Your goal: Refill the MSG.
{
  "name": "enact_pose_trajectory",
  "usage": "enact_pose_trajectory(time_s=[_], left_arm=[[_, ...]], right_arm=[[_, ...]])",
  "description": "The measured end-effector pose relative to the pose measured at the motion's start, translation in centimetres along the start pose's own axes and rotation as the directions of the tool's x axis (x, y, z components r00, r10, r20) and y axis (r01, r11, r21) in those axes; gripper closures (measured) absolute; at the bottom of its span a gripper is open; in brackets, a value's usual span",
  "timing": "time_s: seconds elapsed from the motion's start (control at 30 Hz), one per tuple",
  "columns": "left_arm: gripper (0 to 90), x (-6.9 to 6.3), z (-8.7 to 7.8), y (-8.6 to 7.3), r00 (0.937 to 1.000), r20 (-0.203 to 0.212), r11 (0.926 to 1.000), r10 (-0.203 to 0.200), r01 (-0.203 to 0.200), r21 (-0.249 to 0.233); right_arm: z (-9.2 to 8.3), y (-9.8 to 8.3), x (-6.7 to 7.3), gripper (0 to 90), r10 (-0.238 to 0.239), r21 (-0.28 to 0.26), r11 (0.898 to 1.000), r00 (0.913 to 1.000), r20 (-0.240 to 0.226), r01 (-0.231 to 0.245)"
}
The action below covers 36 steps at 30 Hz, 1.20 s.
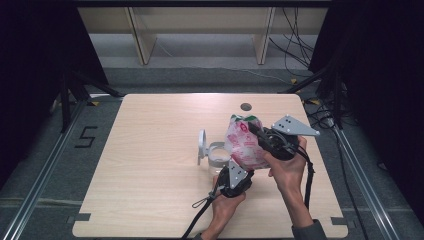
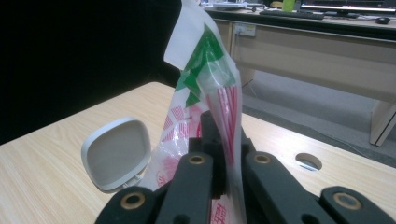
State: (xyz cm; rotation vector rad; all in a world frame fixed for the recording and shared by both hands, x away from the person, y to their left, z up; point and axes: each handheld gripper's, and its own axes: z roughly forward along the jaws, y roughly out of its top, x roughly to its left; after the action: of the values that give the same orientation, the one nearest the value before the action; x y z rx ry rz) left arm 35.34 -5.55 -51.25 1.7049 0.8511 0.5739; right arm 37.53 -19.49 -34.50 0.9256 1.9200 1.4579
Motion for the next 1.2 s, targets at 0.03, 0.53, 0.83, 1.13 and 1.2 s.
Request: enact_pose_trajectory(time_s=[0.03,0.53,0.83,1.13,1.2], left_arm=[[66.8,0.0,0.0,0.0,1.0,0.002,1.0,-0.005,0.005,0.001],[69.0,-0.1,1.0,0.3,0.9975,0.053,0.9989,-0.046,0.046,-0.006],[69.7,-0.3,2.1,0.4,0.991,0.089,0.9945,-0.1,0.102,-0.021],[70.2,-0.4,2.5,0.8,0.9841,0.123,0.99,-0.128,0.134,-0.043],[70.2,-0.4,2.5,0.8,0.9803,0.133,0.9864,-0.146,0.154,-0.056]], right_arm=[[0.1,0.1,0.1,90.0,-0.009,0.004,1.0,0.9999,0.009,0.009],[1.6,0.9,0.2,90.0,-0.019,0.056,0.998,0.9998,0.012,0.018],[2.8,1.1,0.6,90.0,-0.025,0.087,0.996,0.9997,0.005,0.025],[3.5,1.7,1.4,90.0,-0.057,0.113,0.992,0.9982,-0.019,0.059],[3.6,1.8,1.6,90.0,-0.059,0.127,0.99,0.9981,-0.018,0.061]])
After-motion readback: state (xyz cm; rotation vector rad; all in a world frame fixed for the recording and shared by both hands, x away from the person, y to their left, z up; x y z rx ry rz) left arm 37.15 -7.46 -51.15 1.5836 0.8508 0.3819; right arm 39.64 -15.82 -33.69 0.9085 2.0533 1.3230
